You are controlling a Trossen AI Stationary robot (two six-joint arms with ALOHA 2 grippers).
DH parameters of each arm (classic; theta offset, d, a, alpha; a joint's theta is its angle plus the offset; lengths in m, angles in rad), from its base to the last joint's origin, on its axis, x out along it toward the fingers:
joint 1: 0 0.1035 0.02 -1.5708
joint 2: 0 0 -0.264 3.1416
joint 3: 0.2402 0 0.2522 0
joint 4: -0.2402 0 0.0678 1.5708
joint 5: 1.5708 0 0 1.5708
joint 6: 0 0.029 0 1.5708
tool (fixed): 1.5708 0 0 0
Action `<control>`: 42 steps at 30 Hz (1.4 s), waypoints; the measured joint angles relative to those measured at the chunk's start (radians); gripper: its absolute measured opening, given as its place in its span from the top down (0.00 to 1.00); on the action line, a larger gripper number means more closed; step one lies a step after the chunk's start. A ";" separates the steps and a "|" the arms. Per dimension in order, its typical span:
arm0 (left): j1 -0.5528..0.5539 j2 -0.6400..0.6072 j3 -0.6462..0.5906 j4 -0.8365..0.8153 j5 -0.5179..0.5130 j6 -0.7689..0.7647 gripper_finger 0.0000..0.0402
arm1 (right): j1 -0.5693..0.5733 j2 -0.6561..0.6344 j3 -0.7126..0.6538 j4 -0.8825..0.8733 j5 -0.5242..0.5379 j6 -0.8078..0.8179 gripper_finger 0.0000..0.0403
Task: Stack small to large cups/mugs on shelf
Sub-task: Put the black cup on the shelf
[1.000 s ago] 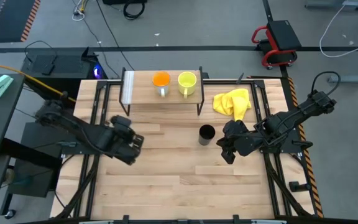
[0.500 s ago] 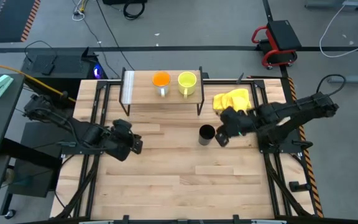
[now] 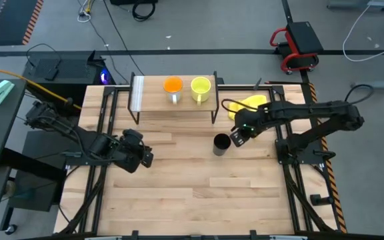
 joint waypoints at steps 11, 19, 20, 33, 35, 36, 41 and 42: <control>-0.008 0.000 0.000 0.005 0.013 0.021 0.82 | -0.006 -0.067 -0.333 0.378 -0.061 0.149 0.89; -0.008 0.000 0.000 0.004 0.017 0.053 0.84 | -0.022 -0.093 -0.462 0.507 0.029 0.254 0.94; -0.008 0.000 0.000 0.004 0.017 0.053 0.84 | -0.028 -0.088 -0.473 0.537 0.029 0.254 0.94; -0.006 0.000 0.000 -0.011 0.016 0.052 0.83 | -0.073 -0.054 -0.493 0.723 0.016 0.250 0.96; -0.006 0.000 0.000 -0.012 0.016 0.051 0.83 | -0.055 -0.037 -0.493 0.747 0.013 0.259 0.97; -0.006 0.001 0.000 -0.013 0.016 0.051 0.83 | -0.045 -0.027 -0.493 0.749 0.009 0.263 0.97; -0.006 0.001 0.000 -0.018 0.016 0.047 0.85 | -0.017 0.051 -0.493 0.828 0.009 0.288 0.98; -0.006 0.001 0.000 -0.018 0.016 0.047 0.84 | -0.013 0.071 -0.493 0.861 0.010 0.291 0.98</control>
